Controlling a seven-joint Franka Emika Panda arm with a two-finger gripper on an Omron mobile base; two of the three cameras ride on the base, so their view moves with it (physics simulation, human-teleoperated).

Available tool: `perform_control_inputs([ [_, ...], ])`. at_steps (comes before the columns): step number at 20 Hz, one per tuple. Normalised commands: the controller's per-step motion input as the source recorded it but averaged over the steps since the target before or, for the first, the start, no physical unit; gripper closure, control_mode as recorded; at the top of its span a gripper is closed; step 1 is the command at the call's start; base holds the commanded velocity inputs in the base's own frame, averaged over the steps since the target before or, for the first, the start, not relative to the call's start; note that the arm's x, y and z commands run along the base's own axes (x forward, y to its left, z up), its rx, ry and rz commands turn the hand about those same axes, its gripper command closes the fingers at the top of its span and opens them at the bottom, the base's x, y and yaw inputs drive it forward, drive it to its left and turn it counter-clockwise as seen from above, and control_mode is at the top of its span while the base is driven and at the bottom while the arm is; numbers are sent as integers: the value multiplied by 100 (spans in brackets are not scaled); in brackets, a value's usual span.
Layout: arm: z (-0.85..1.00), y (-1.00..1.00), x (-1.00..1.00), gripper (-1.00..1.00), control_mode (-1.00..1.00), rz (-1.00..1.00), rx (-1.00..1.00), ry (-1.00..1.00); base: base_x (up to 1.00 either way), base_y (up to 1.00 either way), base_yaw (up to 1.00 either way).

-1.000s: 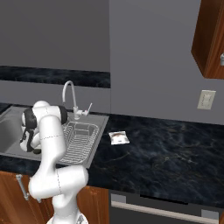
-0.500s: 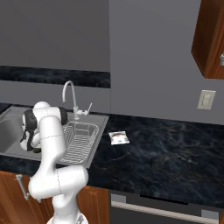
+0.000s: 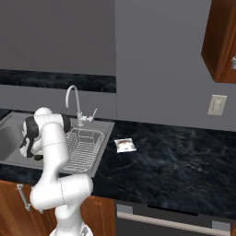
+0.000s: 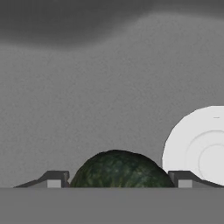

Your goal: Turn on the sink faucet. Then move the squash from the counter to the sink. Turn off the sink. Move the vegetable from the sink to the pot next to the stove. Finally move the pot to the front left burner.

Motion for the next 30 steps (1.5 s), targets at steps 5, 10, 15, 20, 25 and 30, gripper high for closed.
perform_control_inputs([
  [5, -21, 0, -23, 100, -100, 0, 0, 0, 0, 0, 0],
  [10, -11, 0, -52, 100, -100, -2, 2, -2, 0, 0, 0],
  [15, 51, 0, -14, 100, -100, 0, 0, -4, 0, 0, 0],
  [20, 81, 0, -1, 100, -100, 0, 0, -8, 0, 0, 0],
  [25, 82, 0, -7, 100, -100, 0, 0, -4, 0, 0, 0],
  [30, 75, -10, -18, 100, -100, 0, 2, 3, 0, 0, 0],
])
